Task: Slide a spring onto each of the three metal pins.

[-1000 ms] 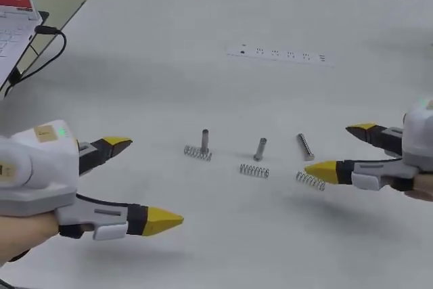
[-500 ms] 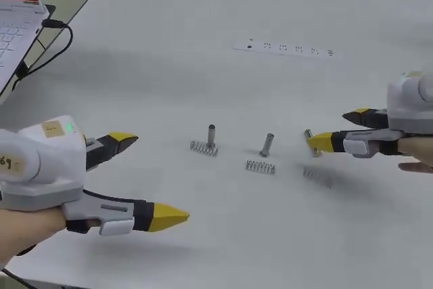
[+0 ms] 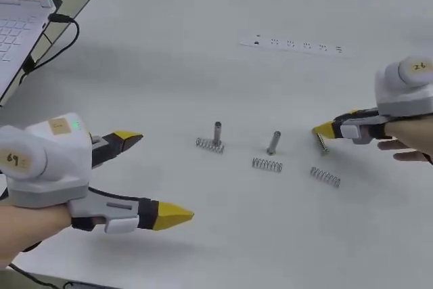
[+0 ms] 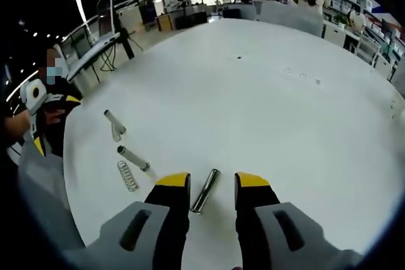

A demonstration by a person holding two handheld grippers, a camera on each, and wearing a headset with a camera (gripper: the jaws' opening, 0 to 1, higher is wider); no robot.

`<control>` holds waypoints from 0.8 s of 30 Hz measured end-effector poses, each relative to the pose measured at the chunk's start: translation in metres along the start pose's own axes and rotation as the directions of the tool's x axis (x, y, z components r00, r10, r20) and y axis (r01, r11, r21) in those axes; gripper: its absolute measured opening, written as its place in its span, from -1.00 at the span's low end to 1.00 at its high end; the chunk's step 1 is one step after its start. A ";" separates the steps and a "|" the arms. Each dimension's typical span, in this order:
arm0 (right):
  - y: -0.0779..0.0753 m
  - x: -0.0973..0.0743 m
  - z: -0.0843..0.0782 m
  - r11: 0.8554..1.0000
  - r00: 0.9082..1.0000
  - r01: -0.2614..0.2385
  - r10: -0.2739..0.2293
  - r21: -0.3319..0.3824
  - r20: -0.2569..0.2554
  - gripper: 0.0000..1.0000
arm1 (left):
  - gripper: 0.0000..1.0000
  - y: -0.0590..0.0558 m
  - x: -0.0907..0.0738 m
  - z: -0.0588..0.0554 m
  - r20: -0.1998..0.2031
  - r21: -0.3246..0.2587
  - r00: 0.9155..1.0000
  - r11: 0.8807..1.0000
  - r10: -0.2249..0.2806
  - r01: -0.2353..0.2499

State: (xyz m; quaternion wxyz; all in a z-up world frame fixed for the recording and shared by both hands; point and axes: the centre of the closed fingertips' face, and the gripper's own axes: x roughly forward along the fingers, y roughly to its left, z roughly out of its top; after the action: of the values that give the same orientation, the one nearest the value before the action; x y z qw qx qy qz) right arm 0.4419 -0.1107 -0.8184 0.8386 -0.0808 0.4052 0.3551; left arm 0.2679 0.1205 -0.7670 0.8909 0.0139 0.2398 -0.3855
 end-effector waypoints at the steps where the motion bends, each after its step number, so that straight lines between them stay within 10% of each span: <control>1: 0.000 0.001 0.000 1.000 1.000 -0.001 0.001 0.008 -0.002 -0.50 | 0.96 0.000 0.000 0.000 -0.001 0.000 1.000 1.000 -0.001 0.001; 24: 0.000 0.026 -0.016 0.994 0.989 0.056 -0.043 0.093 -0.143 -0.82 | 0.96 0.005 -0.001 -0.003 -0.003 -0.011 1.000 1.000 0.004 -0.004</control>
State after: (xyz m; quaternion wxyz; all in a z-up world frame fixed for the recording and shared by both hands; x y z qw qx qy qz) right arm 0.4424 -0.1038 -0.8483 0.8194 -0.0749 0.4780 0.3075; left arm 0.2695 0.1255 -0.7701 0.8914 0.0101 0.2430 -0.3823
